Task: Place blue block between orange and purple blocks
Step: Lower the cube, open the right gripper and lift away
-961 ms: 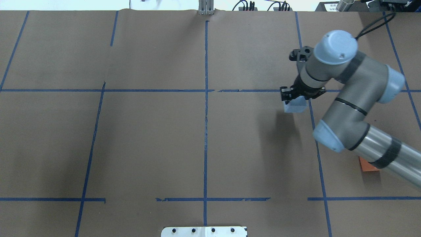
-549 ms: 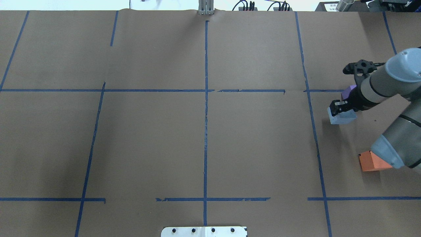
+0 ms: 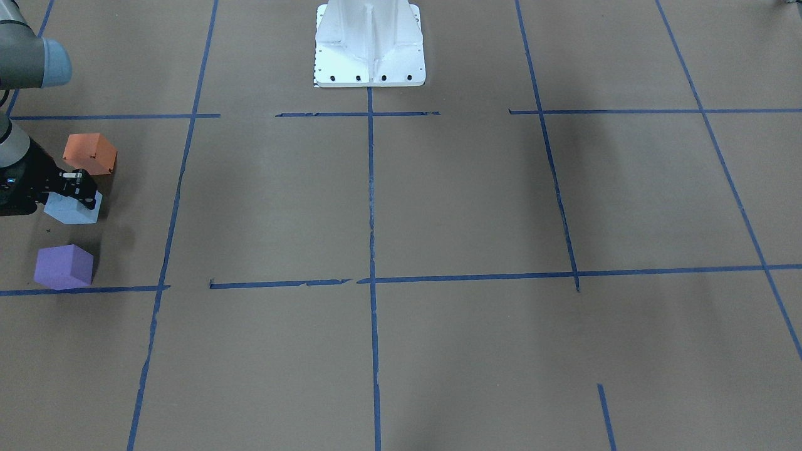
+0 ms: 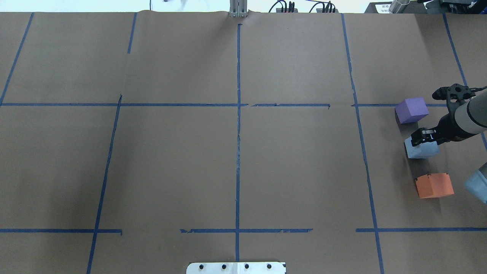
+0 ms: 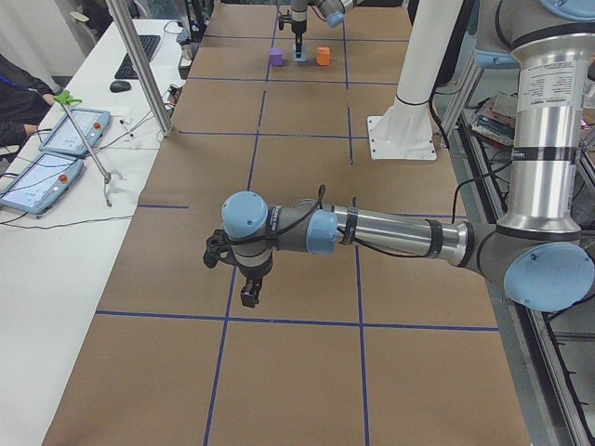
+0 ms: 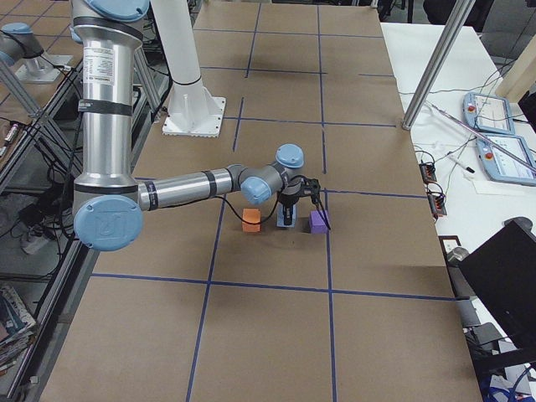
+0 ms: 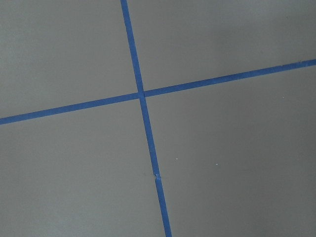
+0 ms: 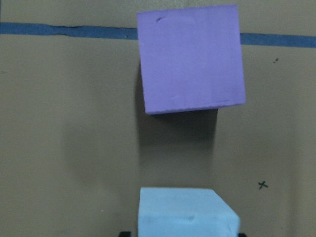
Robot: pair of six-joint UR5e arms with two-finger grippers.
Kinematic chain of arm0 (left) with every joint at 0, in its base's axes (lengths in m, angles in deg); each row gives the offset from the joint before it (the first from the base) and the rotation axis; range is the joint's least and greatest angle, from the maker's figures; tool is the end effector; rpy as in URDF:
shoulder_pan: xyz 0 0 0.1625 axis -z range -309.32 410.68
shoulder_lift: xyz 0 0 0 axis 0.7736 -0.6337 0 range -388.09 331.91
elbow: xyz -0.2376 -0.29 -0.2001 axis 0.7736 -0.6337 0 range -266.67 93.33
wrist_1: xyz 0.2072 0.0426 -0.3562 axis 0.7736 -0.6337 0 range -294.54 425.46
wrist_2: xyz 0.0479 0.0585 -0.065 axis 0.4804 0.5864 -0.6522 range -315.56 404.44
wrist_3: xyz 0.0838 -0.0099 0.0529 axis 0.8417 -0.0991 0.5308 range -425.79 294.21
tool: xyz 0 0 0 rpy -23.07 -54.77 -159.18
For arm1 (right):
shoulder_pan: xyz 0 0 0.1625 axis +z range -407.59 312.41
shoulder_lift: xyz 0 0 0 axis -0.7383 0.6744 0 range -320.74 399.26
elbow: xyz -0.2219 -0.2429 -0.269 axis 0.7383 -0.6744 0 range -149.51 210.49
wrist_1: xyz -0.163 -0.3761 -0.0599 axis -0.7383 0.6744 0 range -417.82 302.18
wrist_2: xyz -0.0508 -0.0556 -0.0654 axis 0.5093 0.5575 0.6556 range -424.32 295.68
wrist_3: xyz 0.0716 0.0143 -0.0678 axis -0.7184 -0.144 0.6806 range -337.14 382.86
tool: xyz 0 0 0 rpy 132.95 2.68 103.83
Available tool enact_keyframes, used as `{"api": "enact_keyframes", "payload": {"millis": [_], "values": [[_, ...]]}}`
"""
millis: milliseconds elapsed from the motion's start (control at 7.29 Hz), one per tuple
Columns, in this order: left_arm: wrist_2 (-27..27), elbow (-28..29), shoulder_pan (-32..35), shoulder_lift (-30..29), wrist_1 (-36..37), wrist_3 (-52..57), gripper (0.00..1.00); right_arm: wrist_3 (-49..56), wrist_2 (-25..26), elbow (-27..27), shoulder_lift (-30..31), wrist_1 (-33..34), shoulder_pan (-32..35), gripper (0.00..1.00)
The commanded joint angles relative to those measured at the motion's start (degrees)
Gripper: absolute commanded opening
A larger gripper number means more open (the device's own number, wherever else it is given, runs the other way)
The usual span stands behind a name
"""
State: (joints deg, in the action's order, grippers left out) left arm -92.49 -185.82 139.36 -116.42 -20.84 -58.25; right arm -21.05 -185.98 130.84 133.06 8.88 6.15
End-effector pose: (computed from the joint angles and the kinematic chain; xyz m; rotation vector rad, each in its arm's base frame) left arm -0.0494 -0.4817 0.5975 0.1068 0.8153 0.1727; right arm -0.2247 -0.4432 0.5655 0.0409 -0.7393 -0.0166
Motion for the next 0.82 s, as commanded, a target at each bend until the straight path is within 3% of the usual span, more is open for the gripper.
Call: {"api": "enact_keyframes", "payload": {"millis": [0,275,412,686], "values": [[0.00,-0.07,0.00,0.00,0.00,-0.07,1.00,0.06,-0.25,0.19,-0.11,-0.07,0.40,1.00],[0.00,-0.07,0.00,0.00,0.00,-0.07,1.00,1.01,-3.65,1.24,-0.46,0.80,6.43,1.00],[0.00,-0.07,0.00,0.00,0.00,-0.07,1.00,7.37,-6.90,0.90,-0.28,1.85,11.42,1.00],[0.00,-0.07,0.00,0.09,0.00,0.02,1.00,29.56,-8.77,1.24,-0.63,14.81,22.76,1.00]]}}
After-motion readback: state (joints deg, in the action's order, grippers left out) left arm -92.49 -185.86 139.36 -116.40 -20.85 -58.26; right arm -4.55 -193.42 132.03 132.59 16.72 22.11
